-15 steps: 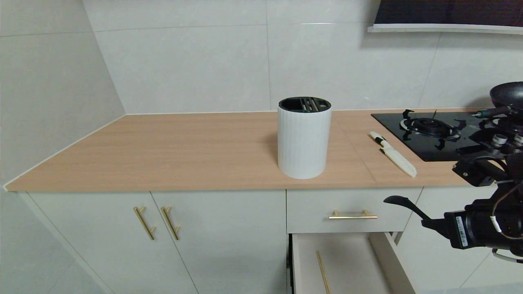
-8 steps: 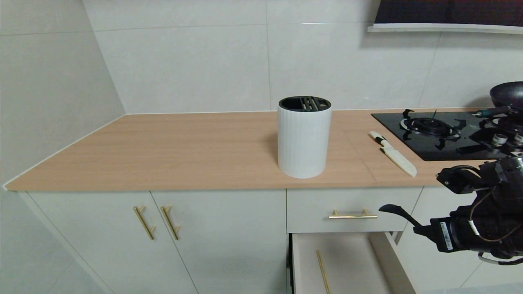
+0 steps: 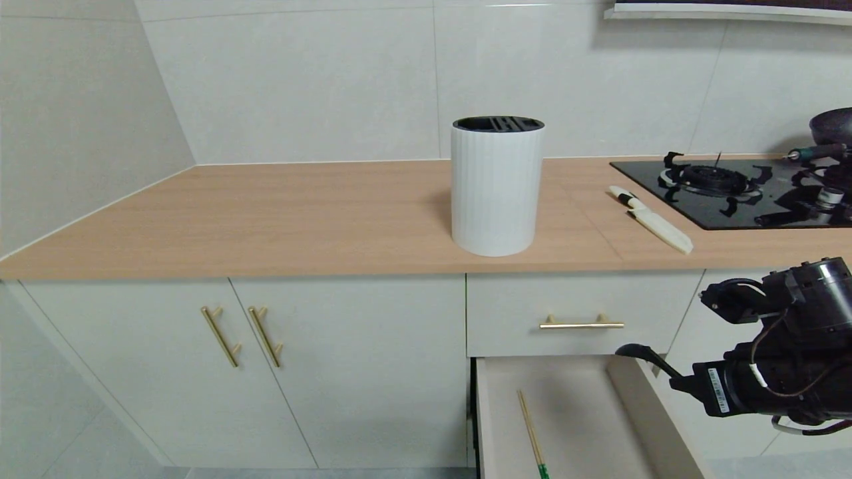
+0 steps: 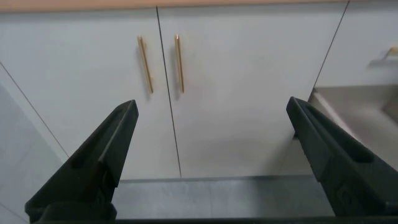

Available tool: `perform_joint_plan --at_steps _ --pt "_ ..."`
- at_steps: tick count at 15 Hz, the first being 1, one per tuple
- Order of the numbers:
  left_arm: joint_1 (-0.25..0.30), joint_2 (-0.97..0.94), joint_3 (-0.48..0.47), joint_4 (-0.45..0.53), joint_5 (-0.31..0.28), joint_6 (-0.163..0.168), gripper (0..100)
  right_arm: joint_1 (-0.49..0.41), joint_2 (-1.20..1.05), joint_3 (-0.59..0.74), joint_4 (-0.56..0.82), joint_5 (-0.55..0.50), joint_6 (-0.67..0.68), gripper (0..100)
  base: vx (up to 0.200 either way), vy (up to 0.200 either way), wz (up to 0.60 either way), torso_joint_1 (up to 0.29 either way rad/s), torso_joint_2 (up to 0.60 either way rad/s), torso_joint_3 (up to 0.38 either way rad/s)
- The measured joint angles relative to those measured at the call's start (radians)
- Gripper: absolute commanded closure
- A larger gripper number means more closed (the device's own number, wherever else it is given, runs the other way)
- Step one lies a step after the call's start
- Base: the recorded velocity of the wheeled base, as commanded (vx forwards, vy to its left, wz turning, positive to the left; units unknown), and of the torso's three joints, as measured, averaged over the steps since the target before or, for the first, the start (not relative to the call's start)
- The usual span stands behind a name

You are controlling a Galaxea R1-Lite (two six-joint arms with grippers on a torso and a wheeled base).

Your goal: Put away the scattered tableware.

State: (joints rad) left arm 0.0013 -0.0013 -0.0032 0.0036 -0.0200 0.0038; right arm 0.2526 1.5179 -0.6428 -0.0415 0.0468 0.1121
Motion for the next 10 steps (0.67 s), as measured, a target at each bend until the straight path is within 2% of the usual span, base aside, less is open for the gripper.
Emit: perform_joint_plan --at_steps 7,10 --pt "0.0 0.0 0.0 0.0 0.0 0.0 0 0.0 0.01 0.002 0.0 0.0 0.0 100 0.0 0.0 0.0 -0.146 0.46 0.314" --pt "0.0 0.0 0.0 -0.001 0.0 0.0 0 0.0 0.013 0.009 0.001 0.0 -0.003 100 0.0 0.0 0.0 -0.089 0.43 0.325"
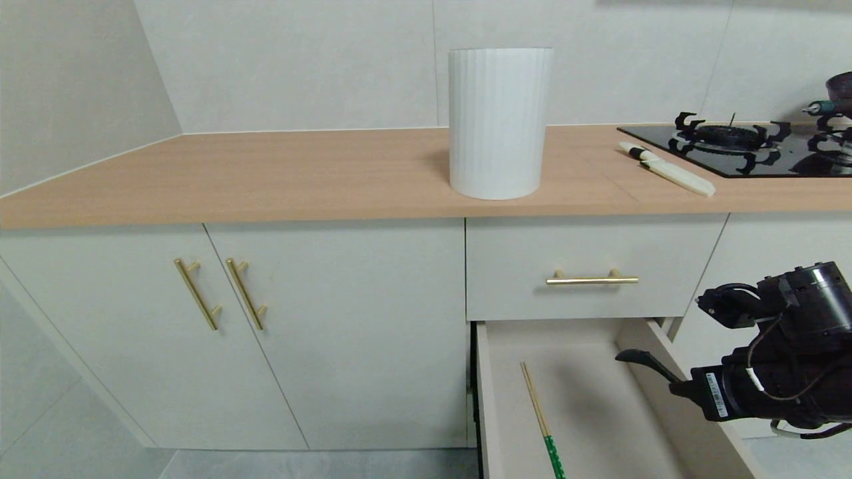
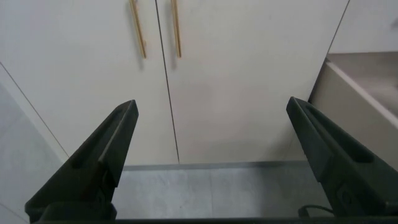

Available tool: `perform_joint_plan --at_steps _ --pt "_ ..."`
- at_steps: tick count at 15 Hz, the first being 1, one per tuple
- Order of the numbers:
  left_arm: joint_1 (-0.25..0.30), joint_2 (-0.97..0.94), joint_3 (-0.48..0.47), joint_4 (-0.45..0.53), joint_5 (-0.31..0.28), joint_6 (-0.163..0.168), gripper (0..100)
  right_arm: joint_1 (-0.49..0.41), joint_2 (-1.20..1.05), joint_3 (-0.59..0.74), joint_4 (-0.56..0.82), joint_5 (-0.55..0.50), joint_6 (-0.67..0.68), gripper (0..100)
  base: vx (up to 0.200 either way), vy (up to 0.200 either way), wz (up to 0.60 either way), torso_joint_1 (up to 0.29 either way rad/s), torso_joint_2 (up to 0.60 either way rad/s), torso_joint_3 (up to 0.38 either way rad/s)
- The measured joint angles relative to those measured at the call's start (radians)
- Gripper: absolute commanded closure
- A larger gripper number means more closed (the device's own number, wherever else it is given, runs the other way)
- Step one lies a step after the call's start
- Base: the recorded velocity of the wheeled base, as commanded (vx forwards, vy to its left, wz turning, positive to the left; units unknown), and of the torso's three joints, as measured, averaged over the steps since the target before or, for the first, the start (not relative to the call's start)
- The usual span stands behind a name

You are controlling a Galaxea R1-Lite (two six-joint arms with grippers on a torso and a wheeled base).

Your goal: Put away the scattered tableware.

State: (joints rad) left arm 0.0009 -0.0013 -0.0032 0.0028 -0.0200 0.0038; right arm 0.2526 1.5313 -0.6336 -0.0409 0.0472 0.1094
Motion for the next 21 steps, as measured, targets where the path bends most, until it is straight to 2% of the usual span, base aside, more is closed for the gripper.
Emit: perform_joint_plan --at_steps 7,10,14,21 --pt "0.0 0.0 0.0 0.001 0.0 0.0 0 0.001 0.004 0.001 -0.003 0.001 -0.002 100 0.0 0.0 0.0 -0.014 0.07 0.049" --pt "0.0 0.0 0.0 0.001 0.0 0.0 0 0.006 0.04 0.009 -0.072 0.0 -0.001 100 0.0 0.0 0.0 0.0 0.0 0.0" --pt "0.0 0.0 0.0 0.001 0.0 0.0 0 0.009 0.206 0.039 -0.303 -0.034 0.032 100 0.0 0.0 0.0 0.0 0.0 0.0" --pt "0.0 0.0 0.0 0.001 0.0 0.0 0 0.032 0.628 0.143 -0.883 -0.113 0.058 100 0.0 0.0 0.0 0.0 0.0 0.0"
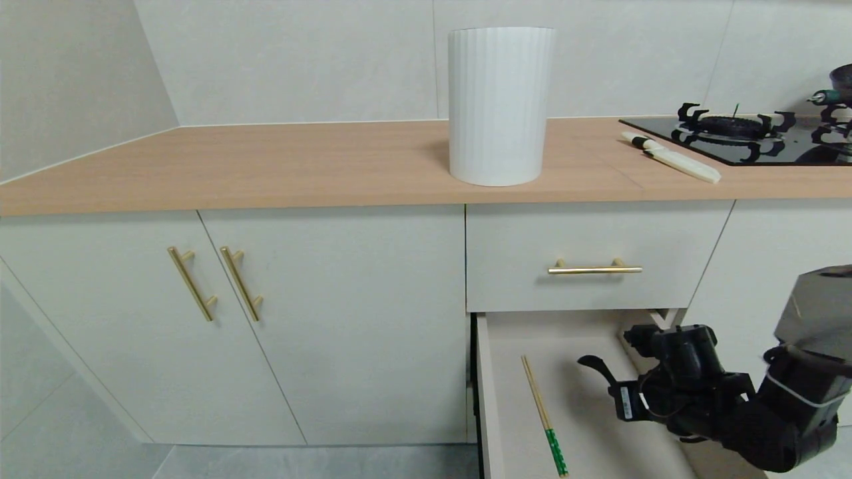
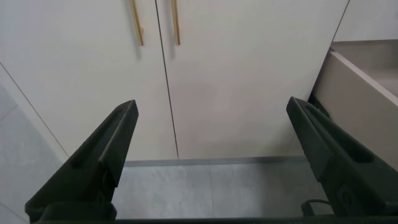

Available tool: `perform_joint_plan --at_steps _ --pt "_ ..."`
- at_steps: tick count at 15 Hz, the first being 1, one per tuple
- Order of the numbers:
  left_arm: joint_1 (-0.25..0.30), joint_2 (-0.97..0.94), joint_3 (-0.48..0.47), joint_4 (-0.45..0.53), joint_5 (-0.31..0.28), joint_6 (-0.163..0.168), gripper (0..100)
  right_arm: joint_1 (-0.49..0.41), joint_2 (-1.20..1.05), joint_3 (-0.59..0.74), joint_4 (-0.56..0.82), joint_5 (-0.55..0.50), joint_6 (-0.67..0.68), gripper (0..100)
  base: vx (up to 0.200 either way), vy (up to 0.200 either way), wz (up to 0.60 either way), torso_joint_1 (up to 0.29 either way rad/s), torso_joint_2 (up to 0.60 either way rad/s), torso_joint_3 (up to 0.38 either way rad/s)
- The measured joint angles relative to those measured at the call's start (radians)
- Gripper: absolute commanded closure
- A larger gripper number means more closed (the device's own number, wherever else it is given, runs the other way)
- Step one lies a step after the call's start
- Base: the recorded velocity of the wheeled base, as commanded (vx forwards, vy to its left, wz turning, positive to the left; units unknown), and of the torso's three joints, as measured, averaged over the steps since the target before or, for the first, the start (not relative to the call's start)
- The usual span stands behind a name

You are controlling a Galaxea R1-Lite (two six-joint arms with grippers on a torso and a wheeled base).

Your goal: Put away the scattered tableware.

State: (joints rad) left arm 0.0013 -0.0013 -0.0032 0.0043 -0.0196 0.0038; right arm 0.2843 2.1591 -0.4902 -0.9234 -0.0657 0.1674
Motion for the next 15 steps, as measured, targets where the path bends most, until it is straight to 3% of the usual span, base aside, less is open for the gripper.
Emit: perform_joint_plan --at_steps 3,13,14,15 --pt "0.0 0.0 0.0 0.0 0.0 0.0 0 0.012 0.111 0.024 -0.082 -0.032 -0.001 100 0.0 0.0 0.0 0.0 0.0 0.0" --pt "0.0 0.0 0.0 0.0 0.0 0.0 0 0.014 0.176 0.026 -0.084 -0.035 0.0 100 0.0 0.0 0.0 0.0 0.0 0.0" --pt "0.0 0.0 0.0 0.0 0.0 0.0 0 0.014 0.177 0.026 -0.084 -0.036 0.0 0 0.0 0.0 0.0 0.0 0.0 0.0" --pt "0.0 0.0 0.0 0.0 0.0 0.0 0 0.014 0.177 0.026 -0.084 -0.038 0.0 0 0.0 0.0 0.0 0.0 0.0 0.0"
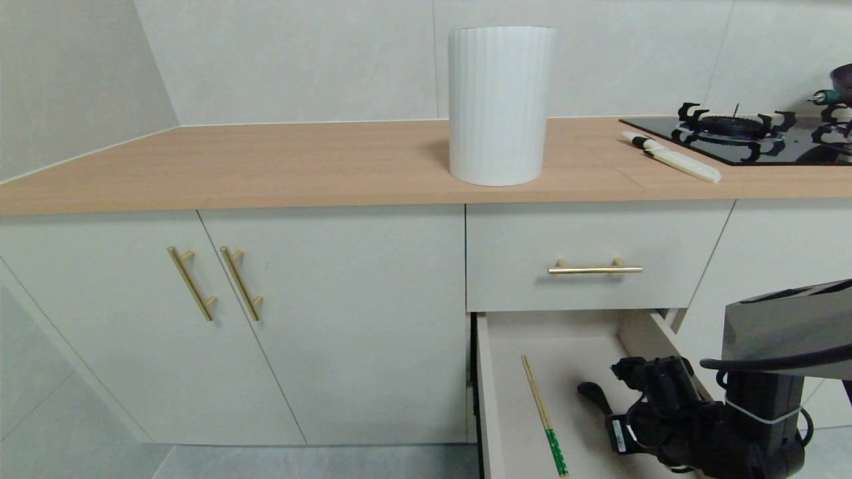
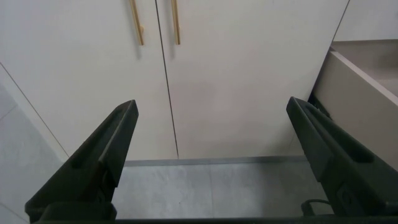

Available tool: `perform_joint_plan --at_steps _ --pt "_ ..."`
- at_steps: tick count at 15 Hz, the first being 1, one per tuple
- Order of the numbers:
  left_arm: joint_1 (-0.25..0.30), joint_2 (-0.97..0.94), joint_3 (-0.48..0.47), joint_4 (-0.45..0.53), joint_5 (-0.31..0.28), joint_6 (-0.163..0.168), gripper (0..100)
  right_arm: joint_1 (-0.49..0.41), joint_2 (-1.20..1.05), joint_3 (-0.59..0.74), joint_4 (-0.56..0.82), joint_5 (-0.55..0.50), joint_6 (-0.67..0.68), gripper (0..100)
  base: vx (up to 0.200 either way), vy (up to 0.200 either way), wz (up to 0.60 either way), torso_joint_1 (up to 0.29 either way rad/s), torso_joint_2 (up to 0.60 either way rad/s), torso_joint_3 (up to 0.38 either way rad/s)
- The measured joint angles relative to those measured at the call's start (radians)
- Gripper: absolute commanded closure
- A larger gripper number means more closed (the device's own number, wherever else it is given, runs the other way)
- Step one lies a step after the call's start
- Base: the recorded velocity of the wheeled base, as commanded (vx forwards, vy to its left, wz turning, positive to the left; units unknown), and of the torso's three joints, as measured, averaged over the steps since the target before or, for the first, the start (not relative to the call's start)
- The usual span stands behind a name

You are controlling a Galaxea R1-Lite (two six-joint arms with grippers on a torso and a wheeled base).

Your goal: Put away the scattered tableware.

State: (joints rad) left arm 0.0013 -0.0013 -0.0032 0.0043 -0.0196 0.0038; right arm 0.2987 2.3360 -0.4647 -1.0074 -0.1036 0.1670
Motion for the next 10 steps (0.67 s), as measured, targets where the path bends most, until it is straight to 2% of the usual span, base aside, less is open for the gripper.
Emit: perform_joint_plan --at_steps 7,10 --pt "0.0 0.0 0.0 0.0 0.0 0.0 0 0.0 -0.001 0.001 -0.007 -0.002 0.0 0 0.0 0.0 0.0 0.0 0.0 0.0" --pt "0.0 0.0 0.0 0.0 0.0 0.0 0 0.0 -0.066 0.013 0.0 -0.002 0.002 0 0.0 0.0 0.0 0.0 0.0 0.0"
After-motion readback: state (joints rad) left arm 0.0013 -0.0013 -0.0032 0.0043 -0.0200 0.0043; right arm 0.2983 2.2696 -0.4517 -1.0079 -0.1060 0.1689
